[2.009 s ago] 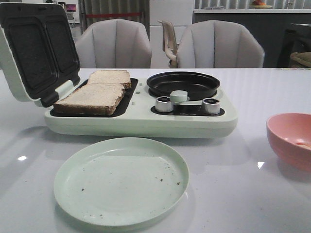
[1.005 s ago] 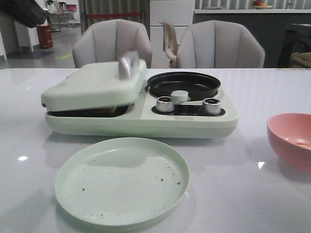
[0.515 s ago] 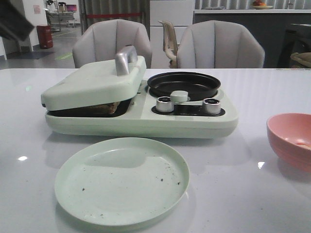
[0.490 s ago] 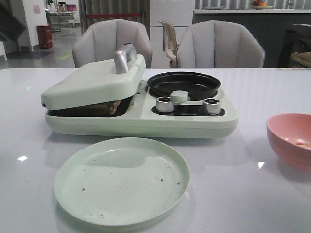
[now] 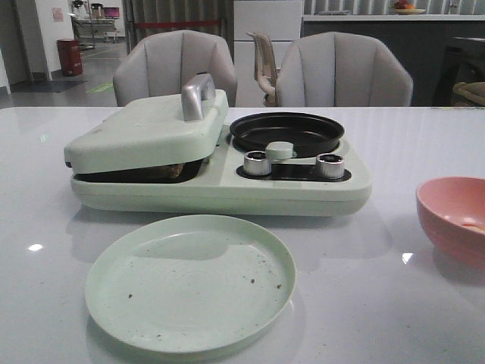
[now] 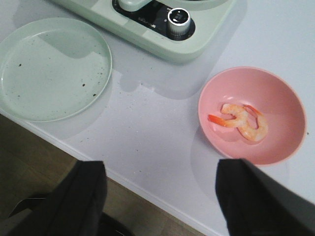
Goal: Make breakfast with bread and shrimp
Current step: 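Move the right gripper to the pink bowl and grasp its rim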
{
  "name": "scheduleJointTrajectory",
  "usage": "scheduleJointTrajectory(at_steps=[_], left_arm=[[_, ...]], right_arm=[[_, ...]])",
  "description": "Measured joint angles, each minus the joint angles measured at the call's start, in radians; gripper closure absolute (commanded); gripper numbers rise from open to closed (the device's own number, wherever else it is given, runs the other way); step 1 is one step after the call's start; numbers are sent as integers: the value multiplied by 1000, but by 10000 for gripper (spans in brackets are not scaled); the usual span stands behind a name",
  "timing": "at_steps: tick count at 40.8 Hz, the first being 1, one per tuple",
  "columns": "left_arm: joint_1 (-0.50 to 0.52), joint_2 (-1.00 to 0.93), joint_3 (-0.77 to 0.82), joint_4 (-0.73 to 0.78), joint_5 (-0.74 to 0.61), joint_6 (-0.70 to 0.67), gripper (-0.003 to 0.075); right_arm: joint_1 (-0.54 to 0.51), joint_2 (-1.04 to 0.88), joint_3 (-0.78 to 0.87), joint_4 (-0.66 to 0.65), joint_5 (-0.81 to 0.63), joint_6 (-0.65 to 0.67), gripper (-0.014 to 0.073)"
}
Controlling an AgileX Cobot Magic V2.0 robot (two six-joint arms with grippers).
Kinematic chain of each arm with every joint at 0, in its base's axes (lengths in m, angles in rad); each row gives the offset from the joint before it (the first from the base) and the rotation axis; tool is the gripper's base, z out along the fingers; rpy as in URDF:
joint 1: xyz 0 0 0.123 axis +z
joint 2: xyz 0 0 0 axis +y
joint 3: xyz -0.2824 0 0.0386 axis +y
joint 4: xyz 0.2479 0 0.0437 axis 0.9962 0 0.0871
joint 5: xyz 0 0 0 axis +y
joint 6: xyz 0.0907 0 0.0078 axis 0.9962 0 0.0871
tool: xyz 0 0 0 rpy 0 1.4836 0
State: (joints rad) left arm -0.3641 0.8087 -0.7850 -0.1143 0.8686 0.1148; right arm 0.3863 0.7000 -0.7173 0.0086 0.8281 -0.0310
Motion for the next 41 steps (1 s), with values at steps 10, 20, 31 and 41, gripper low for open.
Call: scheduleJointTrajectory(at_steps=[10,20,31,41], left_arm=[[0,0,0,5,-2,-13,612],[0,0,0,7,-25,-15,612],[0,0,0,7,-25,-15,612],[0,0,0,7,-25,-15,612]], right_arm=[[-2,2,0,-9,-42,0,24],[-125,137,-36,-34,0,31,24],[-406,407,-95,-38,25,31,24],[-512,649,-147,-42,-66,31,26]])
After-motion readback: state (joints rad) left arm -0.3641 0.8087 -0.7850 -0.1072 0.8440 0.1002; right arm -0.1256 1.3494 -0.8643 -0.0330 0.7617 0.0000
